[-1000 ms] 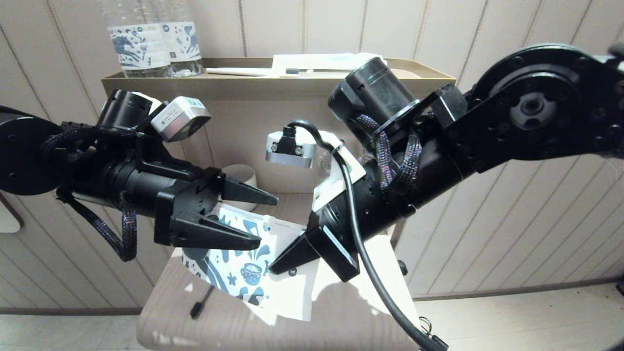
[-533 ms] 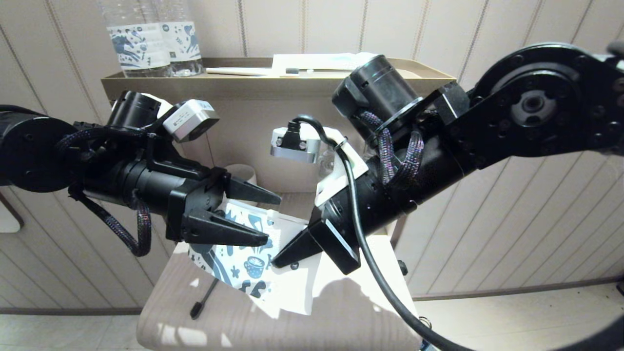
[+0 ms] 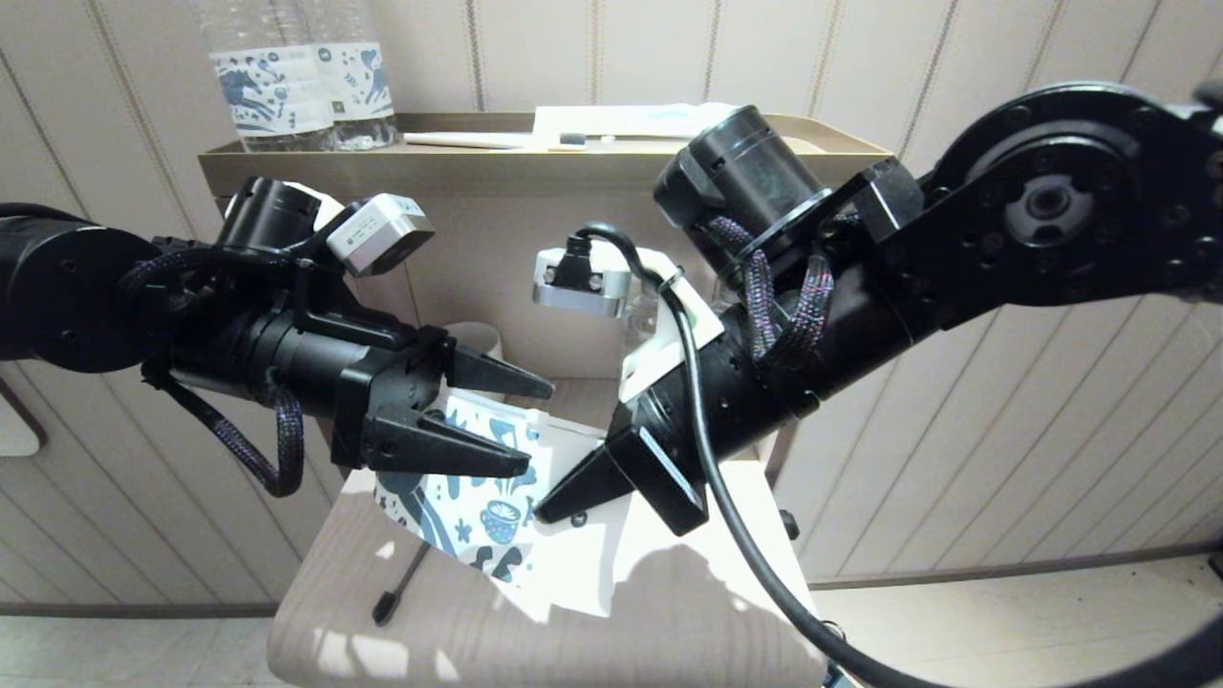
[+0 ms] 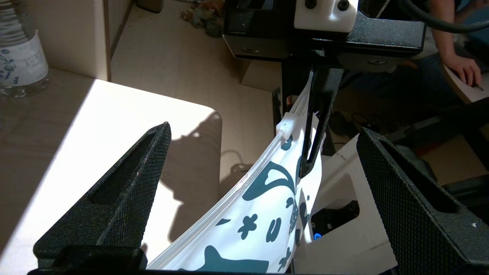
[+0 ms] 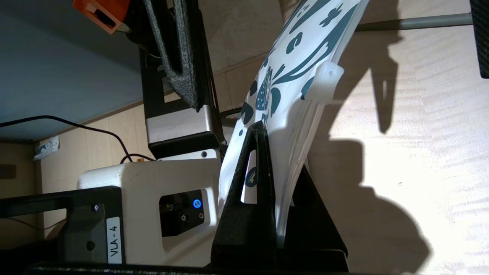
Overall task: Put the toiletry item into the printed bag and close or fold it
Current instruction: Open the storage bag
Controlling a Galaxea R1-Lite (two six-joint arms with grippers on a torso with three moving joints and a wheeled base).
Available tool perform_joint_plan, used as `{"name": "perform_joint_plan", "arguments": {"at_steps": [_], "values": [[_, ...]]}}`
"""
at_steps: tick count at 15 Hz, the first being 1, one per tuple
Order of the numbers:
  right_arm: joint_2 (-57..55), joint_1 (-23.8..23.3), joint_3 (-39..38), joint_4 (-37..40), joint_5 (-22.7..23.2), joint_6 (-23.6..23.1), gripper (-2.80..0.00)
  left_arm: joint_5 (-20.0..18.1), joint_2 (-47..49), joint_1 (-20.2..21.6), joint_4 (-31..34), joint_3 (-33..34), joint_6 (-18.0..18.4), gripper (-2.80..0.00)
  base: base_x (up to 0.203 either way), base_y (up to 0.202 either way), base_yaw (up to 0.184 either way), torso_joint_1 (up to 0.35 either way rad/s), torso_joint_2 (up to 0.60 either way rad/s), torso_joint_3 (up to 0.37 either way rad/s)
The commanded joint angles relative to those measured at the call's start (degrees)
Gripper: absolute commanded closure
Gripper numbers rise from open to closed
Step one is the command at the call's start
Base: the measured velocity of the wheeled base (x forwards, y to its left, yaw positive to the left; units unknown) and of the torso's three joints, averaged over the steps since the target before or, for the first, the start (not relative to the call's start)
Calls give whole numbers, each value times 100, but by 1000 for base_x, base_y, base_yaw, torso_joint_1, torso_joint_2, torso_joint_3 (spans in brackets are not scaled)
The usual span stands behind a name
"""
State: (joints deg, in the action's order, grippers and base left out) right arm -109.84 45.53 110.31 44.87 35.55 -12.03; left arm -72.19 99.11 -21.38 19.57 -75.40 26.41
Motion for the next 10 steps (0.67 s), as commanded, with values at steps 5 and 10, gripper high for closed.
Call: {"name": "perform_joint_plan", "arguments": {"at_steps": [5,10], "values": [[-11,0,-1,21,22,-10,0,-32,1,-4,3,-89,-201,-280,0,0,0,0,0,0],[-3,0,-1,21,22,-10,0,-40,-14,-6,21,-89,-216,0,0,0,0,0,0,0]]}}
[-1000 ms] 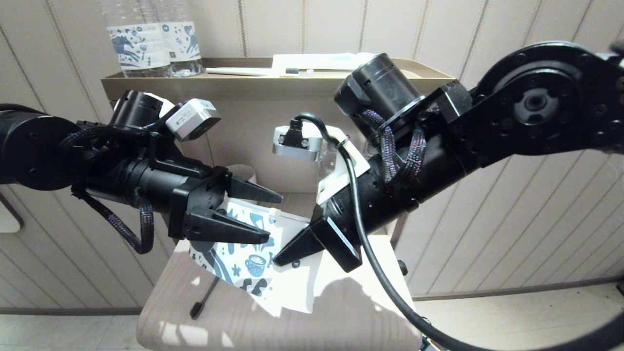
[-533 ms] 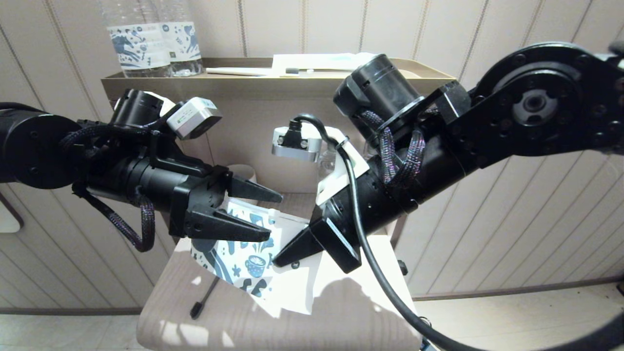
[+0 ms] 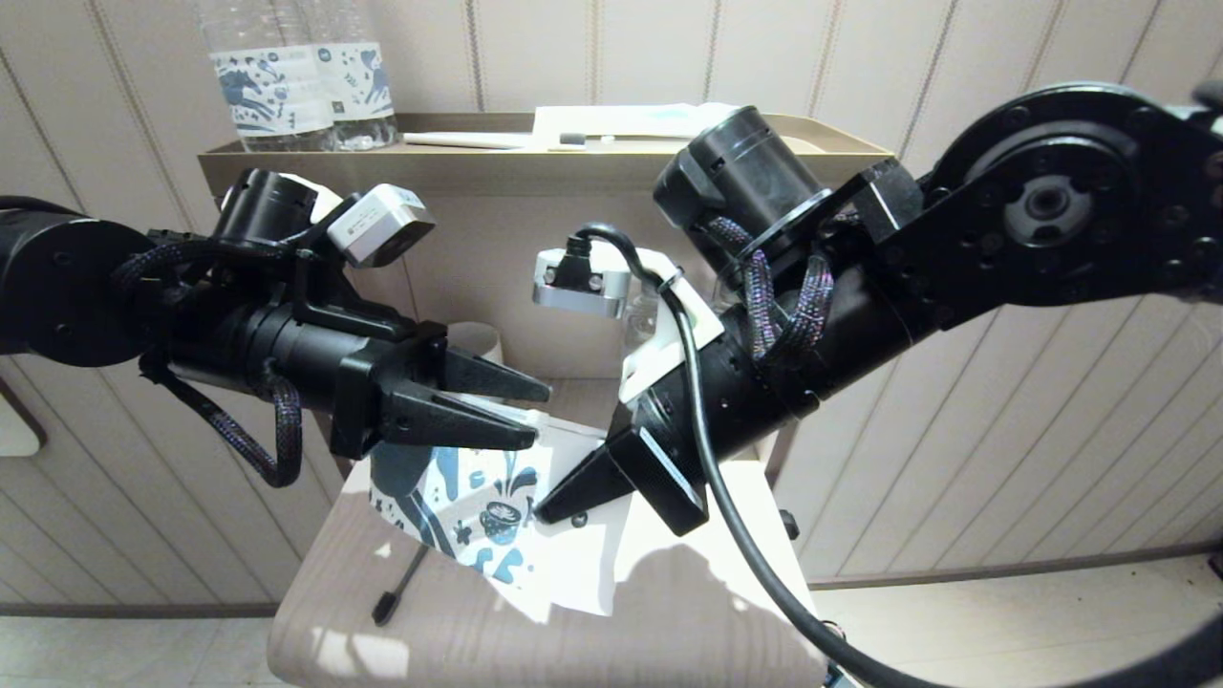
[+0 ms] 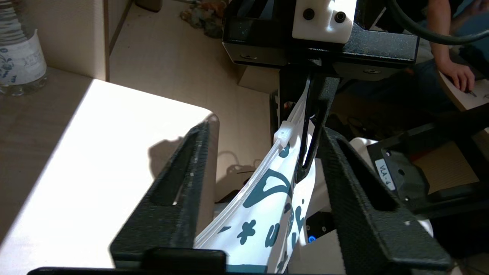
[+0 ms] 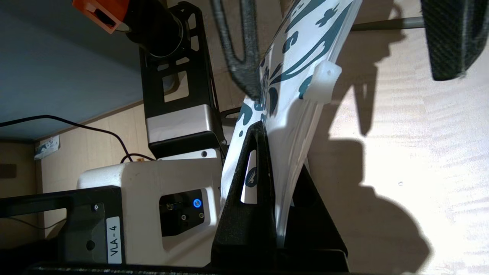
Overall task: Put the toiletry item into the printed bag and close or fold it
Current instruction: Open the storage bag
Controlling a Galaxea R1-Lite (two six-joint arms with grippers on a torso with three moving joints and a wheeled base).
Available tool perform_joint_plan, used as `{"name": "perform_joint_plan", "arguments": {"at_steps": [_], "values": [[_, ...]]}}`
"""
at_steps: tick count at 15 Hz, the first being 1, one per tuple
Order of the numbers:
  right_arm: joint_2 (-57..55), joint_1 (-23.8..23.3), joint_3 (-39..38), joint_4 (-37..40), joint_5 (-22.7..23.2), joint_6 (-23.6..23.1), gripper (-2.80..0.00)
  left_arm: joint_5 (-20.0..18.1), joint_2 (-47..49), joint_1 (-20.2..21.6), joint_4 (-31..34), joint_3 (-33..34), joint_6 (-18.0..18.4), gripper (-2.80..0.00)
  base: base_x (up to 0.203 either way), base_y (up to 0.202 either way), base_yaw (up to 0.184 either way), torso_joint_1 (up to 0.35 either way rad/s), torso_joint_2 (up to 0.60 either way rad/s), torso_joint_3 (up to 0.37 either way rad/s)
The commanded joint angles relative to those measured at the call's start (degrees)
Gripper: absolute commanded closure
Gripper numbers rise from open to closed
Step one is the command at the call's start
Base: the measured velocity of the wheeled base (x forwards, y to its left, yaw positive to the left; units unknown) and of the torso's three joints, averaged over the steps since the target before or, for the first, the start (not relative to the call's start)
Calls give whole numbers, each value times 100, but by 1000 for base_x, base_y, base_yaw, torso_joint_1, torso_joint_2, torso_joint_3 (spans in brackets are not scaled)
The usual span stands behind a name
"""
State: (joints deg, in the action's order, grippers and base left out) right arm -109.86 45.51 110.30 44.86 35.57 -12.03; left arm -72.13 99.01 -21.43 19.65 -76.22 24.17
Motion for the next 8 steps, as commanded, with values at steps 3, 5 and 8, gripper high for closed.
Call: {"name": "perform_joint_plan", "arguments": {"at_steps": [3,5,8], "values": [[-27,0,0,23,20,-10,0,-55,30,2,-5,-7,24,0,0,0,0,0,0,0],[-27,2,0,20,11,-18,0,-78,48,1,-13,-7,27,0,0,0,0,0,0,0],[-21,2,0,23,2,-18,0,-98,48,-1,-13,1,27,0,0,0,0,0,0,0]]}}
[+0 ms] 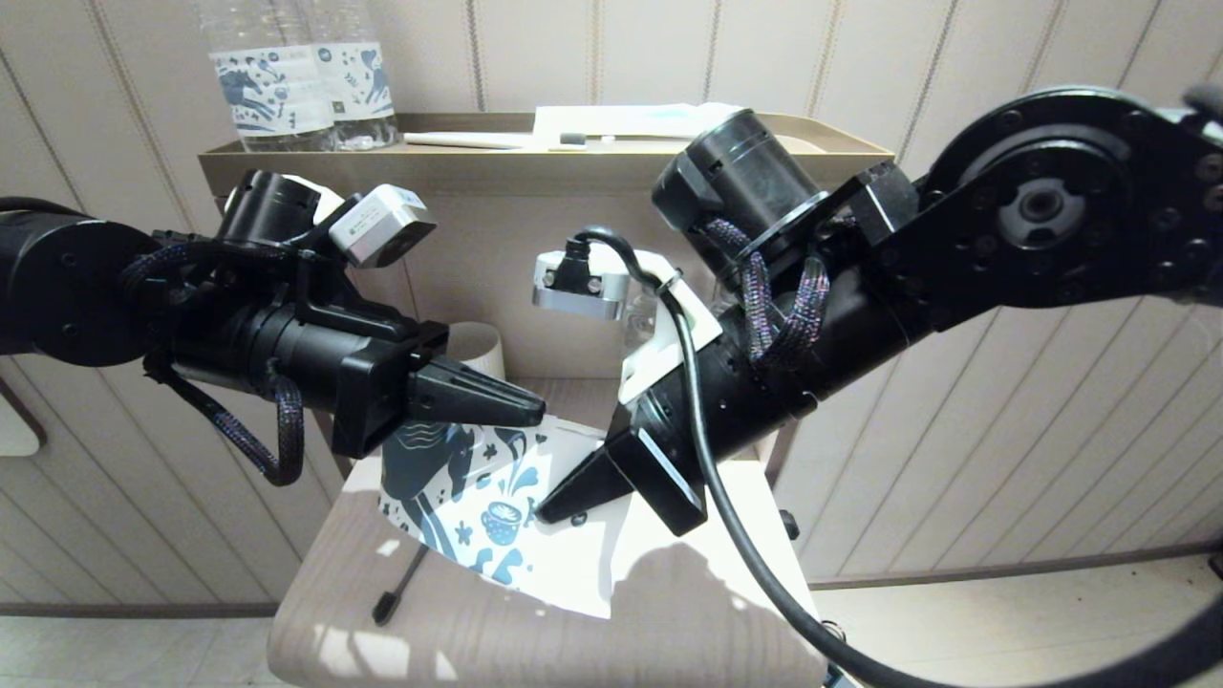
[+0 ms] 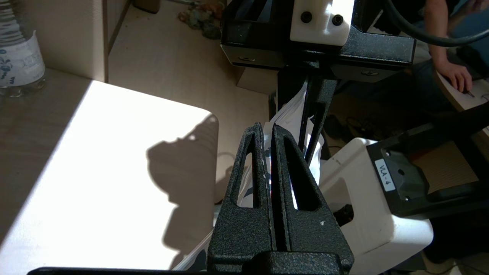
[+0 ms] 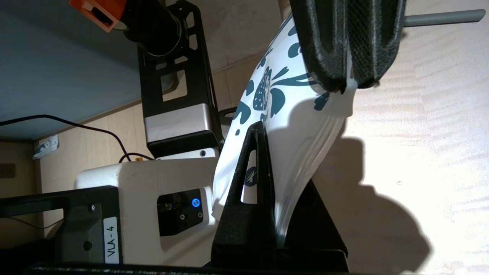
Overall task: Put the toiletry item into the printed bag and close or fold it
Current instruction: Open the storage bag
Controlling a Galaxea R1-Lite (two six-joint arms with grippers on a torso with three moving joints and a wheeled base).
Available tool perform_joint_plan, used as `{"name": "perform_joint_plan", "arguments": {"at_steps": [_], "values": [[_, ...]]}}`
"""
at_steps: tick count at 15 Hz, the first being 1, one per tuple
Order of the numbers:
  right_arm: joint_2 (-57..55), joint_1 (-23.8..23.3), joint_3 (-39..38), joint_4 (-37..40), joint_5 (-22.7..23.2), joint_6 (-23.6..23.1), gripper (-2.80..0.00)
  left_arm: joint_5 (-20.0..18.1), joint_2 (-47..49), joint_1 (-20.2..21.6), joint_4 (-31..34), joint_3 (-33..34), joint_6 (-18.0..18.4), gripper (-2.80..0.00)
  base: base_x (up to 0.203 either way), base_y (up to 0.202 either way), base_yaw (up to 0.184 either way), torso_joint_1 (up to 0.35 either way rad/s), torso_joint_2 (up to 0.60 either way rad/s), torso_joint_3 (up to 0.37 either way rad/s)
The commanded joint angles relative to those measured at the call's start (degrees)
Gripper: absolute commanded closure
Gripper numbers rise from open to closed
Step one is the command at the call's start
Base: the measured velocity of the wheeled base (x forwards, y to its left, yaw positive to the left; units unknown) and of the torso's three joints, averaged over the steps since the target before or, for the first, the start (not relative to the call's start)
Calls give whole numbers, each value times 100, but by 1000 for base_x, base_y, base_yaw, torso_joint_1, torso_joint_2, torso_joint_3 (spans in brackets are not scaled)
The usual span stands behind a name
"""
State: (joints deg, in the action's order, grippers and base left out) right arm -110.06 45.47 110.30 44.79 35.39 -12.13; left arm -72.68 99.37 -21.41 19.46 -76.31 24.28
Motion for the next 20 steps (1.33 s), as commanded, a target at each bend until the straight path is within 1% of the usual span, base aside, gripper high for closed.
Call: {"name": "perform_joint_plan", "arguments": {"at_steps": [1,3,6,9,12,20], "values": [[-7,3,0,21,21,-9,0,-44,17,5,6,11,15,0,0,0,0,0,0,0],[19,-12,0,21,11,-18,0,-44,13,5,6,11,15,0,0,0,0,0,0,0],[183,-215,-14,25,-11,-18,0,-36,21,5,-3,11,15,0,0,0,0,0,0,0],[399,-330,-168,39,-16,-25,0,-27,39,5,-3,11,15,0,0,0,0,0,0,0],[543,-337,-355,39,-23,-35,0,-27,22,5,-9,20,15,0,0,0,0,0,0,0],[1451,-353,-1341,23,-32,-61,0,-1,57,14,-30,11,41,0,0,0,0,0,0,0]]}}
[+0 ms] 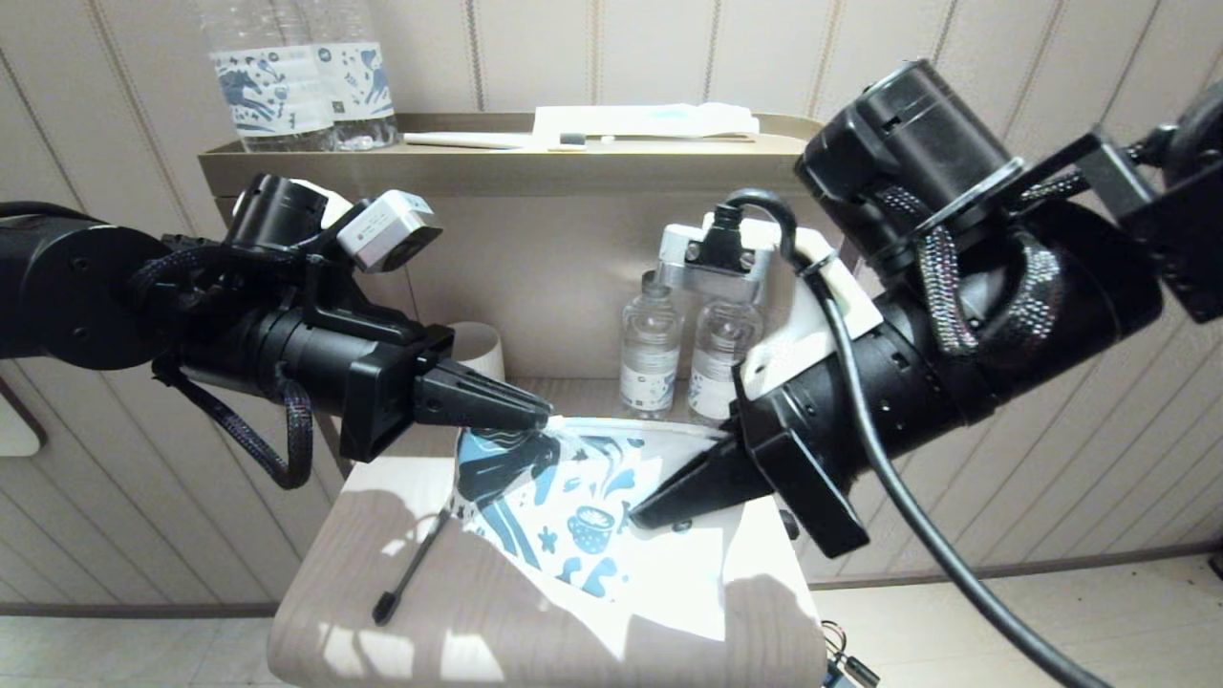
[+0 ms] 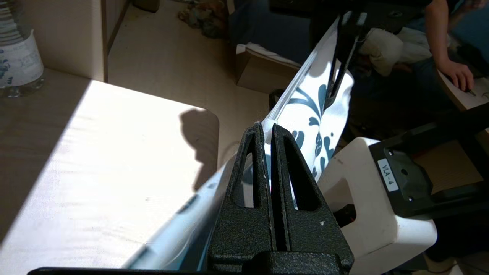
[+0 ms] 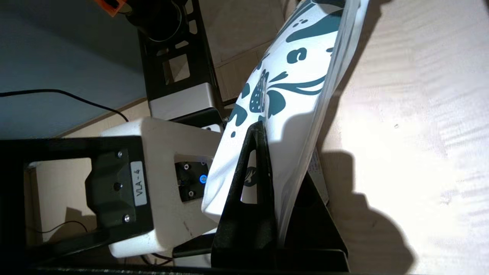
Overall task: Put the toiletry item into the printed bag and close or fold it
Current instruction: Open the storage bag
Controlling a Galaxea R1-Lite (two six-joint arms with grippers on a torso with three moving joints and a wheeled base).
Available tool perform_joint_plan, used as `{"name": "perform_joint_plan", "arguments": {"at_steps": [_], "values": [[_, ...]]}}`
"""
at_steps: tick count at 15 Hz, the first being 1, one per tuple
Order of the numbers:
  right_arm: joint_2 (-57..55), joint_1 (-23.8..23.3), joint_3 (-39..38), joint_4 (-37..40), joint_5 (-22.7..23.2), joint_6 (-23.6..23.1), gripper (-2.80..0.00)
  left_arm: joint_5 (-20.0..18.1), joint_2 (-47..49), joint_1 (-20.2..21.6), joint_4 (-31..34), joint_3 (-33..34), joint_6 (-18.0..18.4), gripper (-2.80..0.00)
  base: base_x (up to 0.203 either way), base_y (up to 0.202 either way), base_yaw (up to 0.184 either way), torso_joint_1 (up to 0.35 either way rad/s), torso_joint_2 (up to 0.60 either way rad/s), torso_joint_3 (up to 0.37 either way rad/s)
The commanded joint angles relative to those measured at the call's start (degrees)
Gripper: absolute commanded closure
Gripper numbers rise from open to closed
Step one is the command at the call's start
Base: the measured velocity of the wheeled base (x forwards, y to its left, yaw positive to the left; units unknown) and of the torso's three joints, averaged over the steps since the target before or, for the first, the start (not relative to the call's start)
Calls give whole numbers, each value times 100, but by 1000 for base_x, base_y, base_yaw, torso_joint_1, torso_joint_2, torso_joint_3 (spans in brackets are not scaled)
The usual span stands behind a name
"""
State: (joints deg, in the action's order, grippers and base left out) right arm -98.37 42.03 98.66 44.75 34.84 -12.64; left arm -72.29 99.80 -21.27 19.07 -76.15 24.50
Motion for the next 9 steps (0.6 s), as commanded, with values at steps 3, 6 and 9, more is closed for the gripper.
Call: {"name": "perform_joint_plan", "arguments": {"at_steps": [3,6,9], "values": [[675,-135,-631,25,31,-10,0,-40,22,18,9,-22,11,0,0,0,0,0,0,0],[1065,-165,-984,19,26,-10,0,-32,48,18,9,-31,19,0,0,0,0,0,0,0],[1375,-343,-1304,16,39,-10,0,-31,74,19,9,-31,19,0,0,0,0,0,0,0]]}}
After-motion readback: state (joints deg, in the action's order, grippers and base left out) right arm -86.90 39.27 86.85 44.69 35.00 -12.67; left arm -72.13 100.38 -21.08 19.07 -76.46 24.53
